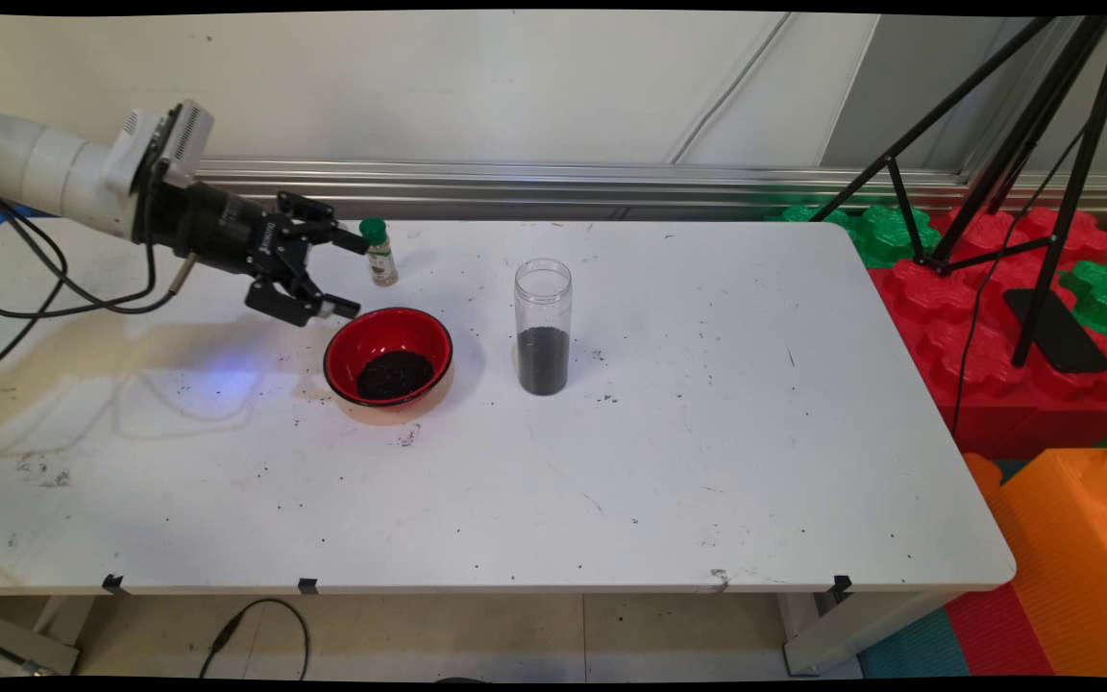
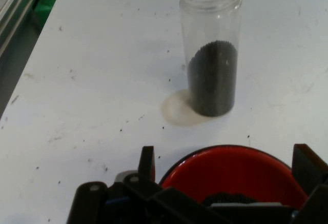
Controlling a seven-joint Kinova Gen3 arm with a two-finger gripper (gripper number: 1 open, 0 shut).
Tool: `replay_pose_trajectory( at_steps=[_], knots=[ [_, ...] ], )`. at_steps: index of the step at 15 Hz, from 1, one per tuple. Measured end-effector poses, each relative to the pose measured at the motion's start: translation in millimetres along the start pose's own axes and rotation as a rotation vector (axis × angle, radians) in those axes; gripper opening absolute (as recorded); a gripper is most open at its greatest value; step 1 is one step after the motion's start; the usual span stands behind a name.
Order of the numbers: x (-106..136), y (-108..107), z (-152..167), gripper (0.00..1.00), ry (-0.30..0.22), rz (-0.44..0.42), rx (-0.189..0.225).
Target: Pick up the black seasoning powder from the table
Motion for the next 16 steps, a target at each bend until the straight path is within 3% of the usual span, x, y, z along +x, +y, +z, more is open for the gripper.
replay_pose_trajectory(
  at_steps=[16],
  knots=[
    [-5.2,6.9,70.2,1.0,0.122,-0.025,-0.025]
  ],
)
